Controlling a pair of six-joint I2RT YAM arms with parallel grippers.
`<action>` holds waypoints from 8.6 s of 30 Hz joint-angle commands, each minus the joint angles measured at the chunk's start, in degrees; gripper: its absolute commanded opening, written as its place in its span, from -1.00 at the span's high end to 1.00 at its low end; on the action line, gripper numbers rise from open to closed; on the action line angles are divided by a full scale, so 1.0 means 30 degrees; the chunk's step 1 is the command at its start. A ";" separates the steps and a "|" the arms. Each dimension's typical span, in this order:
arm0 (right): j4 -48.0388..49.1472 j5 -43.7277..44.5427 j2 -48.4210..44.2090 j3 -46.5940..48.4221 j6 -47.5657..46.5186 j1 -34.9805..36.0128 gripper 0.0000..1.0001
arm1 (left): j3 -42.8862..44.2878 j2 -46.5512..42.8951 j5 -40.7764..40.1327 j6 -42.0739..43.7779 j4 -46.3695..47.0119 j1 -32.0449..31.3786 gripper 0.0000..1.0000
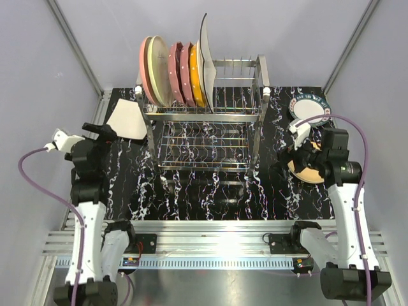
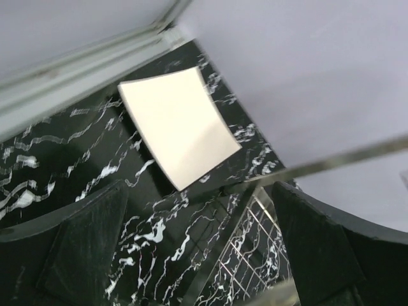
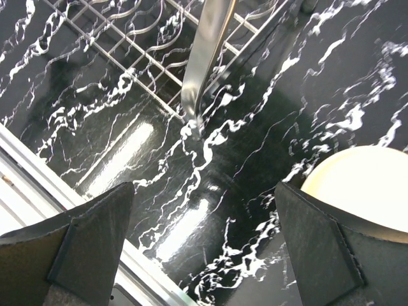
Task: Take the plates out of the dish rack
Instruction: Grab a plate with the right arm, then pass the plate from the right arm to the left
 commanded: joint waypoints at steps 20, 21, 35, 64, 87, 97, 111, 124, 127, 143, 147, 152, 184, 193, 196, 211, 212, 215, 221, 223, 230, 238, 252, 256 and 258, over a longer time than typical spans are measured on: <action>-0.5021 -0.7047 0.6324 1.6836 0.3699 0.0355 -1.00 | -0.1648 -0.6696 0.9921 0.9078 0.0397 0.0069 -0.98; -0.4468 -0.7077 0.6442 1.7420 0.4340 0.0559 -0.99 | -0.1881 -0.6842 0.9833 0.9195 0.0338 0.0012 -0.98; 0.2113 0.2231 1.0486 2.0127 0.7129 1.1482 -0.85 | -0.2206 -0.7313 0.9012 0.9694 -0.0219 0.0040 -0.98; 0.9863 1.9728 1.4148 2.0795 1.0645 1.7377 -0.69 | -0.2294 -0.7401 0.8748 0.9899 -0.0131 0.0040 -0.98; 0.9981 2.1721 1.3885 2.0649 1.0704 1.7348 -0.04 | -0.2294 -0.7547 0.8836 0.9958 -0.0131 0.0040 -0.98; 0.9600 2.1399 1.4031 2.1263 1.0879 1.7377 0.71 | -0.2294 -0.7576 0.8866 0.9987 -0.0131 0.0040 -0.97; 0.9834 1.9876 1.4499 2.4480 0.9914 1.7377 1.00 | -0.2411 -0.7723 0.9216 0.9928 0.0015 0.0040 -0.98; 0.9775 1.8968 1.6609 3.0257 0.8566 1.7319 1.00 | -0.2586 -0.7605 1.0359 1.0221 0.0426 0.0011 -0.98; 0.9834 1.8996 1.6755 3.0638 0.8390 1.7348 1.00 | -0.2587 -0.7547 1.0535 1.0221 0.0484 0.0040 -0.98; 0.9424 1.8909 1.5967 3.0904 0.7454 1.7348 1.00 | -0.2733 -0.7488 1.1472 0.9725 0.1011 0.0040 -0.98; 0.9424 1.8879 1.5264 3.0113 0.6808 1.7348 1.00 | -0.2646 -0.7429 1.1765 0.9051 0.1042 0.0040 -0.98; 0.9512 1.8880 1.4618 2.9527 0.5814 1.7319 1.00 | -0.2090 -0.7401 1.2264 0.7764 0.0865 0.0040 -0.98; 1.2175 1.8996 0.9550 2.0887 -1.1467 1.7348 1.00 | 0.7751 -0.2305 1.8065 -0.4599 0.1712 -0.1628 -0.92; 1.4401 1.8968 0.7500 1.7286 -1.5221 1.7377 1.00 | 1.0564 0.1208 1.2506 -0.2882 0.1949 -0.9763 -0.93; 1.5278 1.8734 0.6505 1.5589 -1.6743 1.7377 1.00 | 1.2321 0.3287 1.0189 -0.1475 0.2153 -1.3400 -0.94; 1.8886 1.7444 0.1290 0.8199 -2.1288 1.7377 1.00 | 1.8125 1.0615 0.5791 0.0612 0.3939 -1.7946 -0.94; 1.8887 1.7241 0.1142 0.7994 -2.1376 1.7377 1.00 | 1.8242 1.0878 0.5673 0.0641 0.4057 -1.8064 -0.94; 1.9442 1.6860 0.0672 0.7057 -2.1786 1.7377 1.00 | 1.8914 1.1845 0.5208 0.0787 0.4175 -1.8533 -0.95; 1.9824 1.6595 0.0320 0.6060 -2.1933 1.7377 1.00 | 2.0438 1.3633 0.4180 0.1490 0.4439 -1.9442 -0.95; 2.0174 1.6390 0.0203 0.5592 -2.2196 1.7377 1.00 | 2.0995 1.4188 0.3916 0.1724 0.4498 -1.9646 -0.94; 2.1200 1.5980 -0.0002 0.4536 -2.3250 1.7465 1.00 | 2.1875 1.5041 0.2626 0.1637 0.3942 -1.9735 -0.53; 2.2139 1.5569 -0.0032 0.3598 -2.4394 1.7495 1.00 | 2.1994 1.5217 0.2860 0.1345 0.3473 -1.9706 0.01; 2.4541 1.4719 -0.0324 0.1372 -2.5859 1.7524 0.43 | 2.0062 1.3024 0.2597 0.1315 0.5666 -1.9735 1.00; 2.4600 1.4748 -0.0325 0.1342 -2.5625 1.7524 0.00 | 1.9533 1.2201 0.2274 0.1081 0.6226 -1.9735 1.00; 2.4658 1.4690 -0.0325 0.1342 -2.5567 1.7524 -0.07 | 1.9474 1.1995 0.2419 0.0703 0.6430 -1.9706 1.00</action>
